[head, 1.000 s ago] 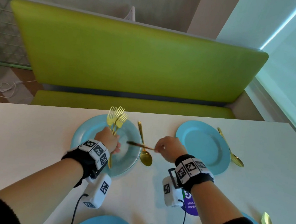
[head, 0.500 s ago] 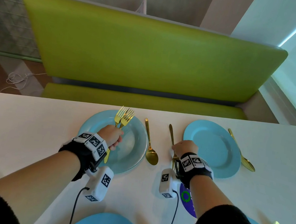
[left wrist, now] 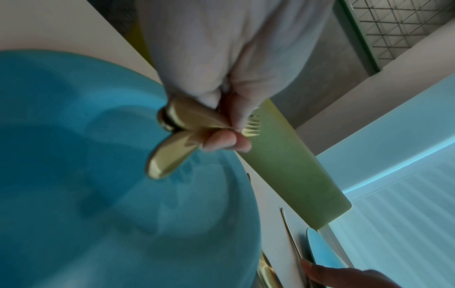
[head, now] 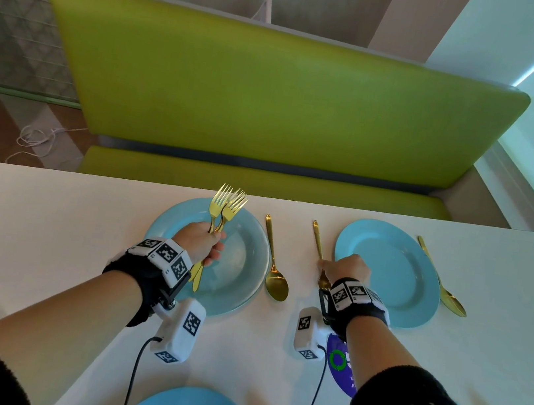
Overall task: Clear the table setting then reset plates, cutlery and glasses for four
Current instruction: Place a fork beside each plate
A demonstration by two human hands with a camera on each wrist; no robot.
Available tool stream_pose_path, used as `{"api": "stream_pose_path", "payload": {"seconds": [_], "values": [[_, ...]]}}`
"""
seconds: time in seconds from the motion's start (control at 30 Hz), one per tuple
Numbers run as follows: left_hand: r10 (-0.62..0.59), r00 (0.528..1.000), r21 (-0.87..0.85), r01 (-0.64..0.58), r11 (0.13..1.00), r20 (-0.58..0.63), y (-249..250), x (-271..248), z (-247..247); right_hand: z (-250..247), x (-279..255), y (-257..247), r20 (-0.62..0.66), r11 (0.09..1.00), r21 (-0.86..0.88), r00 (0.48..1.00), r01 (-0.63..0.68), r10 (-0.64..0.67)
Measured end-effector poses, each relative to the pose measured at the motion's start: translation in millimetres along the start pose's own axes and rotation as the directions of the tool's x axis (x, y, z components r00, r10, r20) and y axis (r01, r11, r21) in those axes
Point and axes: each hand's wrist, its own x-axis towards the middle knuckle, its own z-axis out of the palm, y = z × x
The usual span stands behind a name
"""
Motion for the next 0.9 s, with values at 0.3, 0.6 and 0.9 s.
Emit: {"api": "stream_pose_path", "payload": {"seconds": [0.3, 0.6, 0.9], "values": [[0.016, 1.000, -0.054, -0.018, 0.998, -0.026, 1.9, -3.7, 1.9, -7.8, -2.1, 4.5, 0.001, 0.999, 0.038, 1.000, 0.002, -0.002], [-0.007, 1.000, -0.048, 0.006, 0.999, -0.022, -2.6, -7.4, 5.4, -5.4, 3.3, 10.8, 0.009, 0.999, 0.034, 1.000, -0.021, 0.021], [0.019, 0.999, 0.012, -0.019, 1.000, -0.036, -8.3, -16.9, 1.3, -8.7, -2.0, 11.4, -0.012, 0.997, 0.073, 1.000, -0.025, 0.026]]}}
